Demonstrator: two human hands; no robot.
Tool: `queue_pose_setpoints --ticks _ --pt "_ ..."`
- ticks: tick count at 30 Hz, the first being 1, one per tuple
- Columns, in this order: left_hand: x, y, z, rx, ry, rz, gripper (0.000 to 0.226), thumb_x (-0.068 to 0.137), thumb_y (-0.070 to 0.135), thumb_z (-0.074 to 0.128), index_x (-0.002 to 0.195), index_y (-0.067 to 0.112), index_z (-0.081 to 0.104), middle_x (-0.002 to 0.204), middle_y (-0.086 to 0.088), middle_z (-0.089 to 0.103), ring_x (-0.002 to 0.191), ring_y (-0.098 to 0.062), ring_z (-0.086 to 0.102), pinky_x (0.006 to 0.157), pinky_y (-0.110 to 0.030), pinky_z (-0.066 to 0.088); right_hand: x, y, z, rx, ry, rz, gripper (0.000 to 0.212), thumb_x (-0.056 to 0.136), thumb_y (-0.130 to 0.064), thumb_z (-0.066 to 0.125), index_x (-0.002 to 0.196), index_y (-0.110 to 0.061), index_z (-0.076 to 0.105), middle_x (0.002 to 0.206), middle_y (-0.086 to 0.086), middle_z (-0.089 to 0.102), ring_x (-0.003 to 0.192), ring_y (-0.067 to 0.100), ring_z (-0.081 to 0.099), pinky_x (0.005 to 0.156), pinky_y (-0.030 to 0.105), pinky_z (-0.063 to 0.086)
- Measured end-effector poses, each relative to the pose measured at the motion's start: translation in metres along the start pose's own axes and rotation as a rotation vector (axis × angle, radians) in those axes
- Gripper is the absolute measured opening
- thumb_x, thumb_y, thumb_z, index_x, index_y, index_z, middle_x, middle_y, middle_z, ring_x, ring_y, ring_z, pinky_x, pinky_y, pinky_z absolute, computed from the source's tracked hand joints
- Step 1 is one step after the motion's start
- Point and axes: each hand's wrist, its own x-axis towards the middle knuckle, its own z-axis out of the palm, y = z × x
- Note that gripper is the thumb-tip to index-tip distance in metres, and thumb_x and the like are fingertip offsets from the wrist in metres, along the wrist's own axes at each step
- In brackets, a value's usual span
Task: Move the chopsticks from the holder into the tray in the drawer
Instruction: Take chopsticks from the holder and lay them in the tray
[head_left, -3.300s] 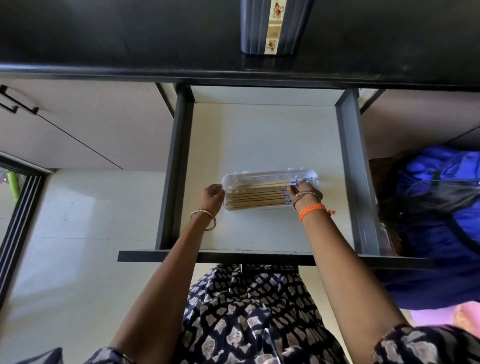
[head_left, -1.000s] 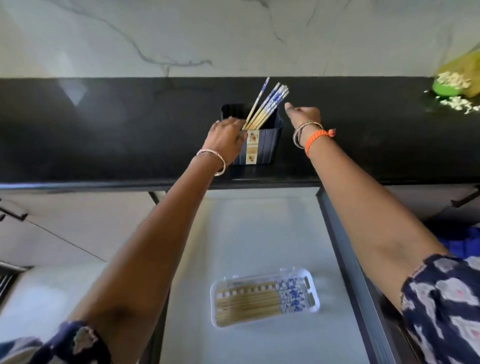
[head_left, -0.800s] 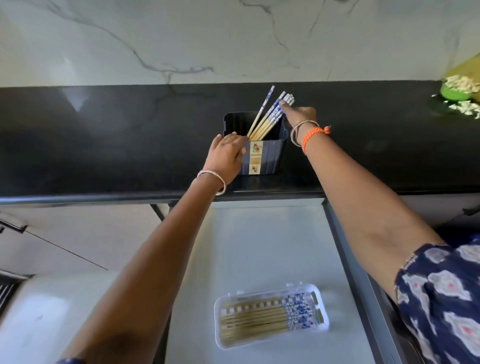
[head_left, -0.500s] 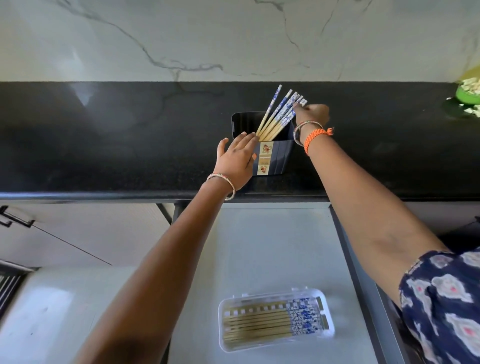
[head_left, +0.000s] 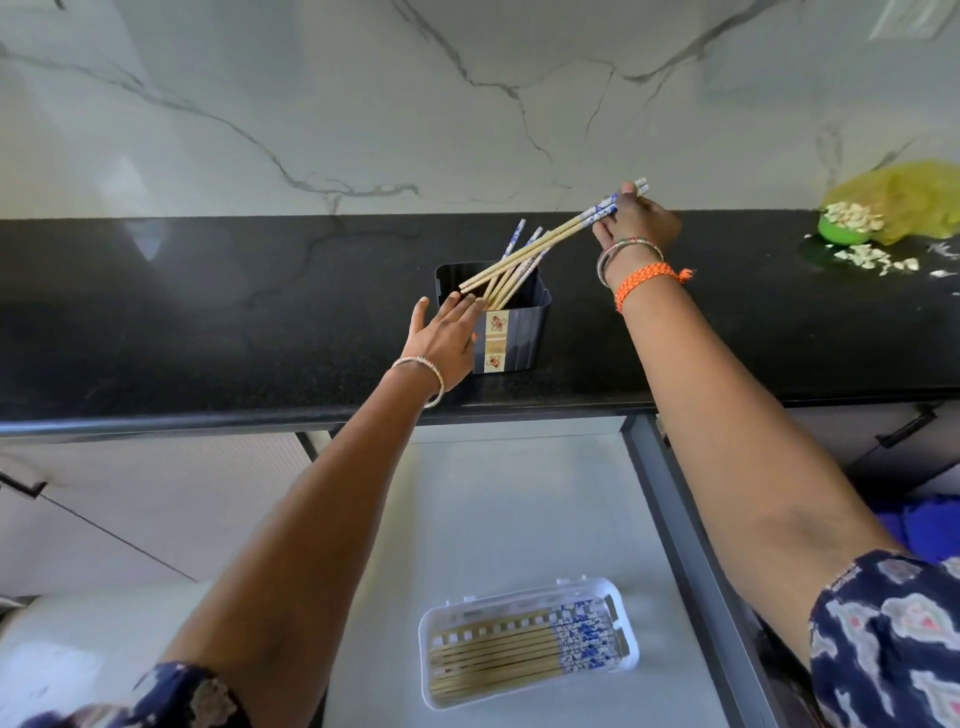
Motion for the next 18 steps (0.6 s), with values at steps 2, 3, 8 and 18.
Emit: queue_pose_setpoints --ticks 2,3,8,18 --pt "-0.011 0.001 0.001 0.001 0.107 0.015 0.054 0.095 0.014 0.035 0.145 0.016 0.017 0.156 -0.006 0.019 0.145 -0.023 0.009 0.116 -0.048 -0.003 -0.019 -0.006 -0.013 0.119 0.031 0.087 0.021 0.091 -0.011 0.061 0.074 -0.001 0.062 0.086 0.017 0.067 0.077 0.024 0.070 0.049 0.024 0.056" --pt "-0.019 0.004 0.001 -0.036 0.185 0.017 0.054 0.092 0.011 0.036 0.144 0.014 0.020 0.154 -0.007 0.023 0.145 -0.023 0.012 0.117 -0.047 0.001 -0.030 -0.005 -0.023 0.182 0.040 0.130 0.018 0.092 -0.011 0.061 0.079 0.000 0.063 0.091 0.018 0.068 0.082 0.025 0.071 0.054 0.025 0.058" --pt "-0.110 0.025 0.030 -0.644 0.544 -0.297 0.043 0.080 -0.006 0.035 0.119 0.002 0.053 0.122 -0.016 0.058 0.114 -0.023 0.053 0.101 -0.019 0.037 -0.099 0.052 -0.101 0.351 0.067 0.401 0.024 0.096 -0.018 0.055 0.074 -0.010 0.055 0.075 0.007 0.070 0.083 0.018 0.068 0.073 0.026 0.057" --pt "-0.291 0.007 0.149 -0.934 -0.012 -1.044 0.024 0.088 0.016 0.047 0.099 0.002 0.063 0.106 -0.025 0.066 0.100 -0.039 0.060 0.081 -0.035 0.048 -0.206 0.202 -0.260 -0.048 0.464 0.727 0.031 0.094 -0.010 0.058 0.067 -0.005 0.044 0.068 0.013 0.053 0.056 0.019 0.052 0.048 0.025 0.058"
